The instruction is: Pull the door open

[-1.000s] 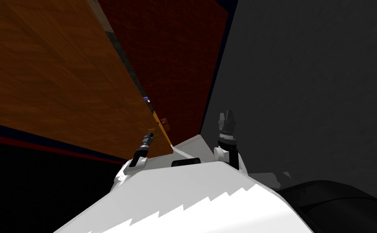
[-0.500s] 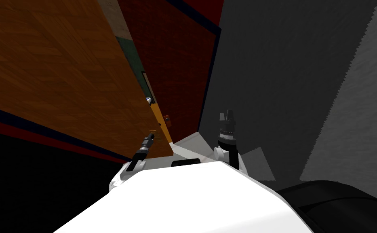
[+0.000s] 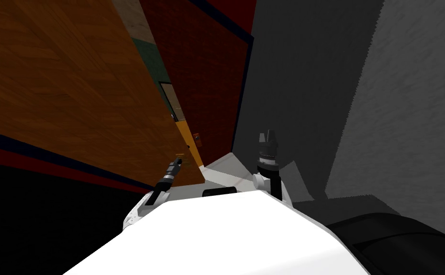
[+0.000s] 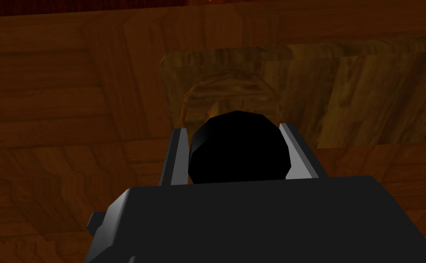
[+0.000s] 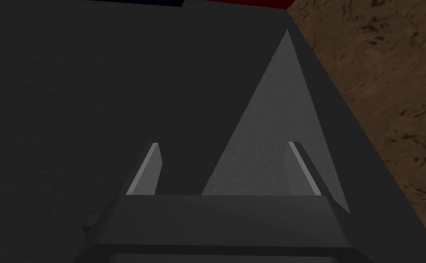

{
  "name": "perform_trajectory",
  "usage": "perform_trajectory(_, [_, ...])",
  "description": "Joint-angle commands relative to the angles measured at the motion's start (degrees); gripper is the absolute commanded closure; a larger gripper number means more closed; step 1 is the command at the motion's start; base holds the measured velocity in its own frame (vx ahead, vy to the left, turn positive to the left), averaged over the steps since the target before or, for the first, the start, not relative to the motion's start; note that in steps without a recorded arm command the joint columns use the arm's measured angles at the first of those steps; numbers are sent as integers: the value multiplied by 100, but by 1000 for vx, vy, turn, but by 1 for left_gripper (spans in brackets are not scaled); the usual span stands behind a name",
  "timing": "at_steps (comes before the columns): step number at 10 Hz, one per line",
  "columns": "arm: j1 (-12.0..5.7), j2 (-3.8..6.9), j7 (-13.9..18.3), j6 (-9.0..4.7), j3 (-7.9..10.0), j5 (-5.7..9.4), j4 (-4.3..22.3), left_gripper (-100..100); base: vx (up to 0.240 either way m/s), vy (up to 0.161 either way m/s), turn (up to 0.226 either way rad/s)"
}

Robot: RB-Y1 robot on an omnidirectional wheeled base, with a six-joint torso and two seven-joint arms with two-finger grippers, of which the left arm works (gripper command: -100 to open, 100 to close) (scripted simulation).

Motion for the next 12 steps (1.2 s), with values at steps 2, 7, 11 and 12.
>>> perform_trajectory(2, [159, 174, 147, -231, -114, -11, 5, 100, -213, 94, -143])
perform_trajectory(7, [386, 459, 360, -572, -229, -20, 5, 100, -202, 73, -114])
perform_trajectory(11, [534, 672, 519, -883, -299, -26, 44, 100, -197, 87, -143])
perform_trajectory(12, [579, 736, 566, -976, -320, -28, 56, 100, -202, 83, -138])
